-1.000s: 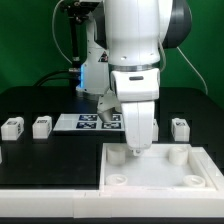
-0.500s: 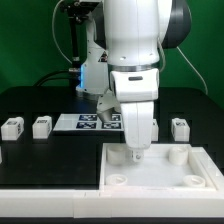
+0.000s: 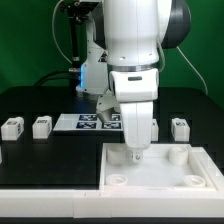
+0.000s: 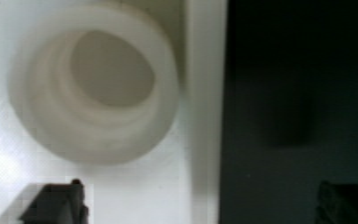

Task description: Assemble one leg

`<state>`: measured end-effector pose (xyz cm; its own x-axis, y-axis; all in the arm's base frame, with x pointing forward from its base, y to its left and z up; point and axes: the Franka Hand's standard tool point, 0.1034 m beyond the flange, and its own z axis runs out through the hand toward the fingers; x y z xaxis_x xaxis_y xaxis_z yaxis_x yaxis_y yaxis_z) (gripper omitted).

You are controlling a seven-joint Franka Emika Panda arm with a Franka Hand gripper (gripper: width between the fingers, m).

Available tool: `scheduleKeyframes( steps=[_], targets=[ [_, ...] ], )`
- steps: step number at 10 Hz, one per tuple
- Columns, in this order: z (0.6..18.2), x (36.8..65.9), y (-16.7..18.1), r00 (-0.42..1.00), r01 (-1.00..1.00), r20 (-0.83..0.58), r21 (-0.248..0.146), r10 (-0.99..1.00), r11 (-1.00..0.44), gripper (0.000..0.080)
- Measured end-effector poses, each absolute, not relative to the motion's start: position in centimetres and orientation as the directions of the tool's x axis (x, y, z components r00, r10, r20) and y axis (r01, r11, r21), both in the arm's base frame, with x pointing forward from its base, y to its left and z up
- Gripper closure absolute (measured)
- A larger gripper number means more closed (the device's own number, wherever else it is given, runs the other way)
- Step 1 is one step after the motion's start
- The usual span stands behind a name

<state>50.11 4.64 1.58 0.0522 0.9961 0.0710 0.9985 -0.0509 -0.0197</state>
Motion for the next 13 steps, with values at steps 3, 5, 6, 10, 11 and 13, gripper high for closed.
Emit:
scheduleKeyframes(
  steps=[3,5,6,10,11,13],
  targets=[
    [5.8,49.0,6.9,0.216,0.976,0.054,0.011,0.975,-0.217,0.015],
    [6.8,47.3,9.8,0.446,0.895,0.054,-0.003,0.893,-0.447,0.015],
    [7.0,47.0,11.2,0.571,0.821,0.055,-0.009,0.819,-0.571,0.015],
    [7.0,46.9,11.7,0.802,0.596,0.051,-0.033,0.595,-0.802,0.015],
    [6.9,46.7,12.0,0.882,0.472,0.045,-0.046,0.47,-0.881,0.015],
    [6.6,45.5,14.4,0.985,0.17,0.014,-0.074,0.17,-0.983,0.015]
  ],
)
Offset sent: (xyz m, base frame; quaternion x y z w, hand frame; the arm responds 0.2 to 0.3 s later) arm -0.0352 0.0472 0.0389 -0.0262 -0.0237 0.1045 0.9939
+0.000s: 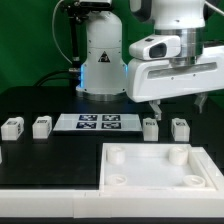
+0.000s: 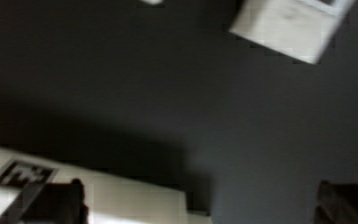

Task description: Assemble one leg

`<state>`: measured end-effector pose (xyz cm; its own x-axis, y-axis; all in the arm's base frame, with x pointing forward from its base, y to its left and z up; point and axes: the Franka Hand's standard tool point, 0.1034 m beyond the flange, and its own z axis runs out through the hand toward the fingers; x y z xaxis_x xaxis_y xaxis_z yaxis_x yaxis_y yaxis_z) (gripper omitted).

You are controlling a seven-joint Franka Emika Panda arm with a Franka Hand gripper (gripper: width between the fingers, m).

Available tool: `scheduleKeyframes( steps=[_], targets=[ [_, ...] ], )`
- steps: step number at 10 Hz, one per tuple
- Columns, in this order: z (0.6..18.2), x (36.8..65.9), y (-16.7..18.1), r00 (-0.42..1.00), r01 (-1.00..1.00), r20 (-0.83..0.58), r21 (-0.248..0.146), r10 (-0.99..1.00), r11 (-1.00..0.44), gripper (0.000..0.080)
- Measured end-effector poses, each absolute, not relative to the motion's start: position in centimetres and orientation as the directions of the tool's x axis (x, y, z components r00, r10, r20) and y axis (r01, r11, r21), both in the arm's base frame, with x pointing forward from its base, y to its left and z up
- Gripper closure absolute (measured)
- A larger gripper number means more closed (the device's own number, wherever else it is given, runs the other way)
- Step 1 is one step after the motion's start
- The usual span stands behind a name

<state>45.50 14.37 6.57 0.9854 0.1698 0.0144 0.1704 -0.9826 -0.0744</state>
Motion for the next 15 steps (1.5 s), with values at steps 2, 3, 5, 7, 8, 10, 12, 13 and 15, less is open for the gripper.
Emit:
scheduleKeyframes(
  steps=[2,3,5,7,8,10,12,13,15],
  targets=[
    [6.2,44.7,15.8,1.0,0.009,-0.029,-0.086,0.012,-0.996,0.015],
    [6.3,44.8,15.6,0.998,0.018,-0.051,-0.083,0.022,-0.996,0.015],
    [6.2,44.4,15.5,0.996,0.026,-0.089,-0.077,0.032,-0.997,0.015],
    [5.5,43.3,15.6,0.952,-0.006,-0.306,-0.041,0.007,-0.999,0.015],
    [4.7,42.8,15.8,0.917,-0.013,-0.398,-0.032,0.001,-0.999,0.015],
    [4.0,41.5,15.8,0.822,-0.002,-0.57,-0.009,0.003,-1.0,0.015],
    [3.9,41.3,15.7,0.726,0.009,-0.687,-0.002,0.008,-1.0,0.015],
    [3.8,41.3,15.6,0.668,0.013,-0.744,0.002,0.007,-1.0,0.015],
    [3.3,41.6,15.9,0.686,0.006,-0.727,0.003,0.002,-1.0,0.015]
  ],
)
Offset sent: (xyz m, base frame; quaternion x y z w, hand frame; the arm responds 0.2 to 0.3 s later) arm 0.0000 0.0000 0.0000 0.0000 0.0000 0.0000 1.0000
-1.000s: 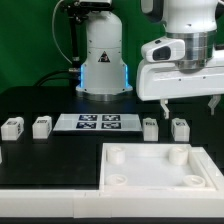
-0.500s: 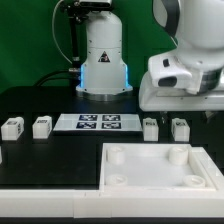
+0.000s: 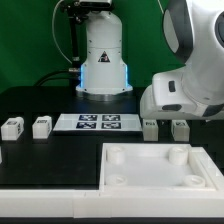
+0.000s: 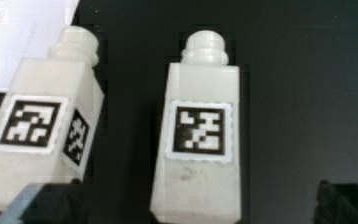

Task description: Assemble one leg

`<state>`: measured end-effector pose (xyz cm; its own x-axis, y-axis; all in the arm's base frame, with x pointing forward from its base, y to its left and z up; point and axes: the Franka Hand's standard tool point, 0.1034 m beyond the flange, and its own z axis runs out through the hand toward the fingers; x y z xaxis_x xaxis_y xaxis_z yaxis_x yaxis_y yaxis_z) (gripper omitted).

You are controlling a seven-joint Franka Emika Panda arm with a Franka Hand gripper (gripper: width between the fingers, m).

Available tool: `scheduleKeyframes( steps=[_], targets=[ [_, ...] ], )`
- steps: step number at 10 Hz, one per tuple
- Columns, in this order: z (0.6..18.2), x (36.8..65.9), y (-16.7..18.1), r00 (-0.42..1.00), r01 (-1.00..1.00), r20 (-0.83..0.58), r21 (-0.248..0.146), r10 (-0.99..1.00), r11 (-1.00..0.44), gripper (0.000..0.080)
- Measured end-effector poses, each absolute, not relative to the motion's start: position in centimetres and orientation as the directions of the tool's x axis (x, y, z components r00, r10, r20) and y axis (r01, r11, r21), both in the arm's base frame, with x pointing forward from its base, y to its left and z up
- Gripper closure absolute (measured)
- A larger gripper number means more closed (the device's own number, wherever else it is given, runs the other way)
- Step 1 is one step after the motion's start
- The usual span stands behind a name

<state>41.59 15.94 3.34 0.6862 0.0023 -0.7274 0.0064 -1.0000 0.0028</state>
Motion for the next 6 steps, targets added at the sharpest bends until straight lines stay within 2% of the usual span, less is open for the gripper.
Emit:
scheduleKeyframes(
  steps=[3,6],
  targets=[
    [1.2,39.5,16.7,0.653,0.0,-0.757,0.038,-0.029,-0.999,0.015],
    [0.6,39.1,16.5,0.642,-0.003,-0.766,0.041,-0.033,-0.999,0.015]
  ],
)
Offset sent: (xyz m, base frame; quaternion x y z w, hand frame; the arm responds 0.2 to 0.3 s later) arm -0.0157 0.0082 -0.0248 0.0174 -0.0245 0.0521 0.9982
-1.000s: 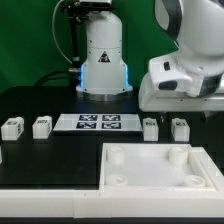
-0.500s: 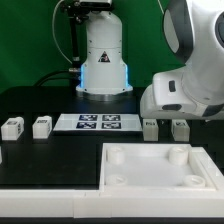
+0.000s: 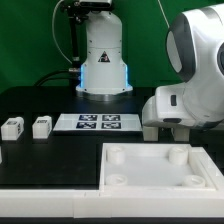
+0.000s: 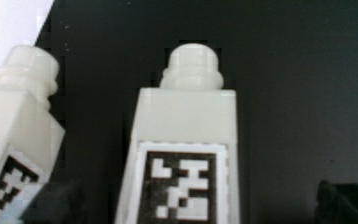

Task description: Assemble one leg

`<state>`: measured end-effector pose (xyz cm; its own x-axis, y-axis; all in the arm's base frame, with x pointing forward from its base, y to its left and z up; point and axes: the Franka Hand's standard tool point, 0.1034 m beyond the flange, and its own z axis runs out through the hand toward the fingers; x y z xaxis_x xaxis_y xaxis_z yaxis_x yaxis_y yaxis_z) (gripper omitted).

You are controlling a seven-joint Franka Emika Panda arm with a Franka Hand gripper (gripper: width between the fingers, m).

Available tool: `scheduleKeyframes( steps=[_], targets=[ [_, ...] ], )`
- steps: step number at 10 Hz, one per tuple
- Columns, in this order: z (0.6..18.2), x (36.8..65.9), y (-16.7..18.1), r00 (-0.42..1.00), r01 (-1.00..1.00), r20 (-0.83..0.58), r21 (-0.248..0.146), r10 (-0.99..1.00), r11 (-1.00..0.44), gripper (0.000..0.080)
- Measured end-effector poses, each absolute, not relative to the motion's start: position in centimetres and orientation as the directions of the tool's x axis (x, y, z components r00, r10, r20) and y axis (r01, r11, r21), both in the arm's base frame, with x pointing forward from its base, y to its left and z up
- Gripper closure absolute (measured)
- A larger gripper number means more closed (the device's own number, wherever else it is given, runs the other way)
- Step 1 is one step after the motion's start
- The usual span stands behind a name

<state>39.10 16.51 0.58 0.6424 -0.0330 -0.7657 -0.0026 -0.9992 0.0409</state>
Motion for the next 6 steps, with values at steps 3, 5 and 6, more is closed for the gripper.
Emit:
scheduleKeyframes(
  steps=[3,5,6],
  targets=[
    [0.57,39.09,16.53,0.642,-0.001,-0.766,0.04,-0.031,-0.999,0.0359],
    [0.58,39.09,16.55,0.642,-0.001,-0.766,0.039,-0.03,-0.999,0.0511],
    [0.58,39.09,16.55,0.642,-0.001,-0.766,0.039,-0.03,-0.999,0.051]
  ],
)
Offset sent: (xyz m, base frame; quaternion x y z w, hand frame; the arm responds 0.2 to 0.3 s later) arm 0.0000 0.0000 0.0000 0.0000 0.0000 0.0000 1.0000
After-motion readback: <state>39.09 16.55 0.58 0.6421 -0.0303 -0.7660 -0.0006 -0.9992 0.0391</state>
